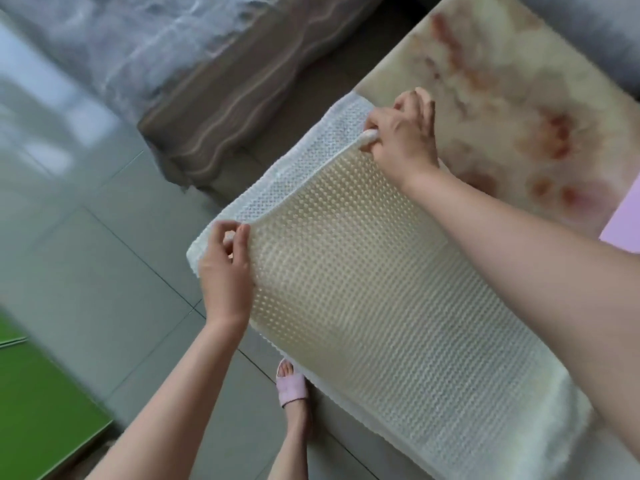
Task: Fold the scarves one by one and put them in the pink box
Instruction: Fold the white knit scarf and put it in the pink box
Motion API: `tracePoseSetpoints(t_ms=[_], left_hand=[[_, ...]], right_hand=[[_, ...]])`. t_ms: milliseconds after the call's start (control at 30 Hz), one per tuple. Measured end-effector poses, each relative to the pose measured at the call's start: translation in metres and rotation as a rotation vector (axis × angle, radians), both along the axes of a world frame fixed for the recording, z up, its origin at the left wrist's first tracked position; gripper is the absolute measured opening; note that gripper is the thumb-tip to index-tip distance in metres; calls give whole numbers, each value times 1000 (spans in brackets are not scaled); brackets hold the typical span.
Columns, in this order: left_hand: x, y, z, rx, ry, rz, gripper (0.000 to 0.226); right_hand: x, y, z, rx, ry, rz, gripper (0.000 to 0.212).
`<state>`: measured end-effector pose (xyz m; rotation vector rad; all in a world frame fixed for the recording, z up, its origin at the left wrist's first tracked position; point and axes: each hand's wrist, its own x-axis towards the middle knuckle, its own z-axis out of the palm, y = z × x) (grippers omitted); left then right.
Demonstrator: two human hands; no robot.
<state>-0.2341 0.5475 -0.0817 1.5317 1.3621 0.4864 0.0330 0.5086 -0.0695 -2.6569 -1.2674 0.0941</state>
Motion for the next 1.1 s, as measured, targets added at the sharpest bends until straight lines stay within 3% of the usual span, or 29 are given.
tracePoseSetpoints(t_ms=[200, 300, 400, 600, 667, 767, 833, 933, 1067, 1100], left_hand=[[-3, 76, -16, 119, 154, -20, 15], [-6, 80, -26, -29, 319, -71, 26], [-9, 71, -27, -162, 363, -70, 36], [-43, 64, -16, -206, 491, -141, 34], [-54, 64, -20, -329, 379, -86, 27], [-61, 60, -21, -517, 123, 73, 17], [-60, 57, -23, -480, 79, 109, 12], [-54, 50, -26, -449, 61, 159, 9], [-51, 38, -26, -519, 1, 265, 31], [-51, 34, -26, -523, -20, 293, 35]], right_hand=[[-11, 73, -10, 2, -48, 42, 16], [-19, 79, -31, -153, 8, 59, 38], [-25, 61, -48, -206, 226, -26, 70], [-11, 22, -49, -200, 331, 6, 76], [-4, 14, -47, -158, 332, -10, 75], [11, 13, -43, -7, 332, -220, 72], [22, 18, -41, 25, 364, -393, 65], [34, 28, -38, 24, 454, -547, 40], [44, 37, -31, -29, 611, -654, 59], [47, 38, -31, -32, 656, -639, 51]])
